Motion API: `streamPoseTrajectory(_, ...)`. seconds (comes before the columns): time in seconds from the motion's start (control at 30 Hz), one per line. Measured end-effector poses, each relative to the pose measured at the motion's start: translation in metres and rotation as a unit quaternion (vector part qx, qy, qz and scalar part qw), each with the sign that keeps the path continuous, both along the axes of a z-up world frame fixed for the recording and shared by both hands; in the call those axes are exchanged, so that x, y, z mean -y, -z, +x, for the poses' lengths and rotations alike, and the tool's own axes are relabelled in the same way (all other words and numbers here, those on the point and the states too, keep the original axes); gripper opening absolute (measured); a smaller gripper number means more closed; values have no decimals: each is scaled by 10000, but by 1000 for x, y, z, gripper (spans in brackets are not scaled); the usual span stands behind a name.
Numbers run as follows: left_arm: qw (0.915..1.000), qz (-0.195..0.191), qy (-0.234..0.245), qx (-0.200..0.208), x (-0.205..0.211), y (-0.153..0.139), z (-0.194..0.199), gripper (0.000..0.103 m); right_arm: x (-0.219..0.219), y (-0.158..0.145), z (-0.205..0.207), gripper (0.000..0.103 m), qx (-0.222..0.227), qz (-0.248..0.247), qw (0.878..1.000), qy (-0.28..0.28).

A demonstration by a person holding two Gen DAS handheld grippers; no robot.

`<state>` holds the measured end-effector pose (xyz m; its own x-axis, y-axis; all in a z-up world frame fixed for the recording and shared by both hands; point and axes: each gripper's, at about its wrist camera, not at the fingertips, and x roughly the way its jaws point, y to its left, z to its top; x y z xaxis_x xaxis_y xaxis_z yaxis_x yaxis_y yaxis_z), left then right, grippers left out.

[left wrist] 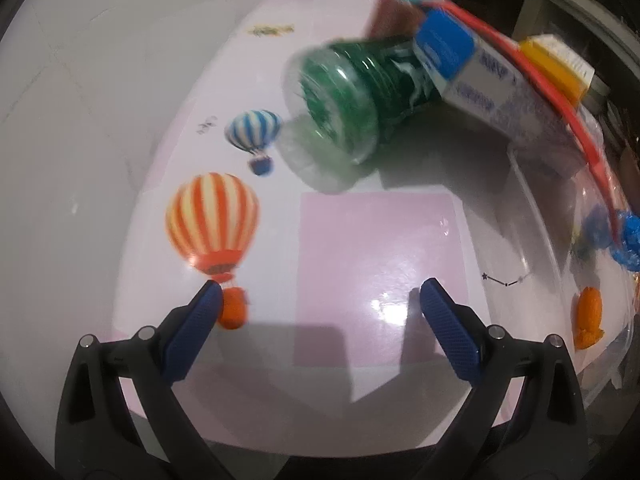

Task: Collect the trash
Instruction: 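Reach the left tool to the white medicine box and grasp it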

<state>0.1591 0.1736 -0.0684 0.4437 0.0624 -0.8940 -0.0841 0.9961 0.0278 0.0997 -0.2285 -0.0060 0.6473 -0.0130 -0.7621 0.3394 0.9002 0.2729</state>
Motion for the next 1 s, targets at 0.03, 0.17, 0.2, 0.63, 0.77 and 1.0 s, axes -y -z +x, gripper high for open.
streamPoseTrajectory(0.03,9999,19,19,105,-2,-5,-2,96,3,2,1,97,-23,168,9999,-16)
streamPoseTrajectory(0.17,9952,177,247,928,-3,-44,-15,96,21,15,10,89,-143,909,9958,-36)
streamPoseTrajectory(0.2,9924,135,354,1171,-1,-56,-18,96,23,17,11,88,-155,994,9949,-30)
streamPoseTrajectory(0.63,9301,-1095,3278,1246,143,-166,96,96,35,24,25,78,-142,1738,9847,-40)
streamPoseTrajectory(0.77,9152,-512,3961,535,200,-147,156,96,32,26,24,78,-205,1768,9839,-145)
streamPoseTrajectory(1.0,8979,429,4365,-374,241,-92,214,96,41,27,21,78,-291,1796,9832,-116)
